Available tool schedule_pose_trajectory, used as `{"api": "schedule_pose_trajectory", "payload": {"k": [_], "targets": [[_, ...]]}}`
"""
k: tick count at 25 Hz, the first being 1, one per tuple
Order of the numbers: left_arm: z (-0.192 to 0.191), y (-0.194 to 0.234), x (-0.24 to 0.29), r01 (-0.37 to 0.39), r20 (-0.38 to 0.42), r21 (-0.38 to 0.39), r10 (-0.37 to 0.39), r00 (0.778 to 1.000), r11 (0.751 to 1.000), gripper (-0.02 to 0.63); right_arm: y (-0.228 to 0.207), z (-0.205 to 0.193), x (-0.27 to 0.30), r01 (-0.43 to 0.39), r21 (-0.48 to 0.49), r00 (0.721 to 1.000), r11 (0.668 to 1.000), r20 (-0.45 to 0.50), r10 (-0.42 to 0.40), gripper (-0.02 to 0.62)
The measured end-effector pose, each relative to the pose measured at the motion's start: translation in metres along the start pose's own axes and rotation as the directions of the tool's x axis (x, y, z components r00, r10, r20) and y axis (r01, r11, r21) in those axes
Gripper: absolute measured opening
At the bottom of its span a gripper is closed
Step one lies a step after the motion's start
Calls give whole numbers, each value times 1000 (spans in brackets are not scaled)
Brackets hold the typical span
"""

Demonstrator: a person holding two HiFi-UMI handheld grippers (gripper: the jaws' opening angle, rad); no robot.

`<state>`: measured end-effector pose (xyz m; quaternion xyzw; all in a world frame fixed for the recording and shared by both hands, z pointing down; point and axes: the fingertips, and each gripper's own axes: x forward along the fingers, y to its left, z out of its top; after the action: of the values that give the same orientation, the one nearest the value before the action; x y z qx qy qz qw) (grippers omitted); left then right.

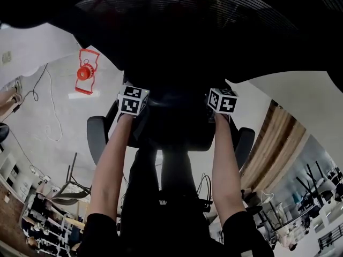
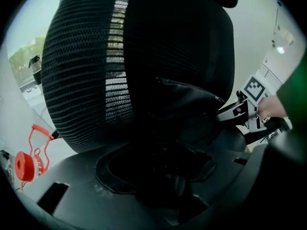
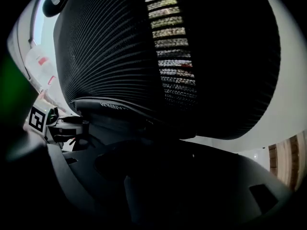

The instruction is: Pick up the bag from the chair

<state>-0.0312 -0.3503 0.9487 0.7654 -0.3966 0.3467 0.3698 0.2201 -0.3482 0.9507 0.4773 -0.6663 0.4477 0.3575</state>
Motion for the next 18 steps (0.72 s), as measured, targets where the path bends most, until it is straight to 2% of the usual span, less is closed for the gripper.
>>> {"api": "schedule_pose_trajectory", "payload": {"k": [3,8,11,18], "targets": [[-1,1,0,-11,-2,-3,11,1000,1000,200,5,0,1,-4,-22,1000,1000,-4,4,248],[-6,-2,-2,6,-14,15,-6,1000,1000,145,6,-2,1,-19,-4,1000,1000,-23,19,218],[-8,-4,-4,19,-26,36,-18,999,999,125,7,-4,0,-14,-3,1000,1000,-28,14,197],[-13,-14,-13,32,1,44,-32,999,998,100,13,-9,-10,4,-7,1000,1000,3,-4,161]]}}
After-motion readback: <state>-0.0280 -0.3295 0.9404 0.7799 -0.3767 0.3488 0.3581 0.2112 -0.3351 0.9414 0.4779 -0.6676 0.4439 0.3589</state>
